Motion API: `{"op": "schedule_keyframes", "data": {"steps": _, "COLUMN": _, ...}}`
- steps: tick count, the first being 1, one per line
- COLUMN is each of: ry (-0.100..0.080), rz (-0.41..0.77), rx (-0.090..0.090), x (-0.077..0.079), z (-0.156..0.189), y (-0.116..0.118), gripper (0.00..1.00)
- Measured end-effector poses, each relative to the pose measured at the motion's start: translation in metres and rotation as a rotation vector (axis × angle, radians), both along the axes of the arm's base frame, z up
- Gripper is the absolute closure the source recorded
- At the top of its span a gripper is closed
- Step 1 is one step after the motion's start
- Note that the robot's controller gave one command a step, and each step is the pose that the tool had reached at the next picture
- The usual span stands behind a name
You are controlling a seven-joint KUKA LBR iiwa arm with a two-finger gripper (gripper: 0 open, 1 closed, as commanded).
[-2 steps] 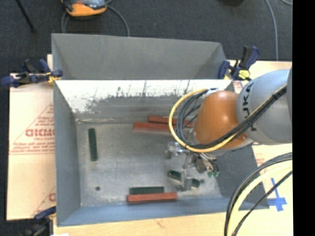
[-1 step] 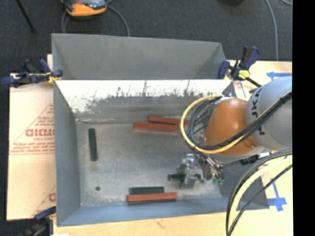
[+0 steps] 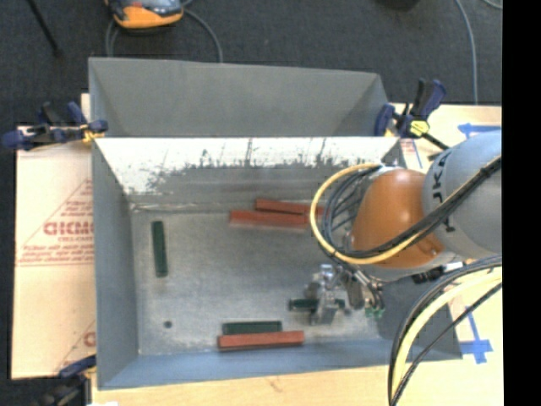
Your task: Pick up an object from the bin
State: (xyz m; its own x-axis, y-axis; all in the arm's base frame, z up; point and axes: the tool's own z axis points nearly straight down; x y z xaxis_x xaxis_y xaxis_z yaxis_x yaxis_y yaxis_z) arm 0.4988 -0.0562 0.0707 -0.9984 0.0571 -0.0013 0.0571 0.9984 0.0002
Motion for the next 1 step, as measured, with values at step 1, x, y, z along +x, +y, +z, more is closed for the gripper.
{"op": "schedule_keyframes", "data": {"steps": 1, "ry": -0.002, "rz": 0.019, "rx": -0.001, "x": -0.0034, "z": 0.1391, "y": 0.0088, "gripper": 1.00}}
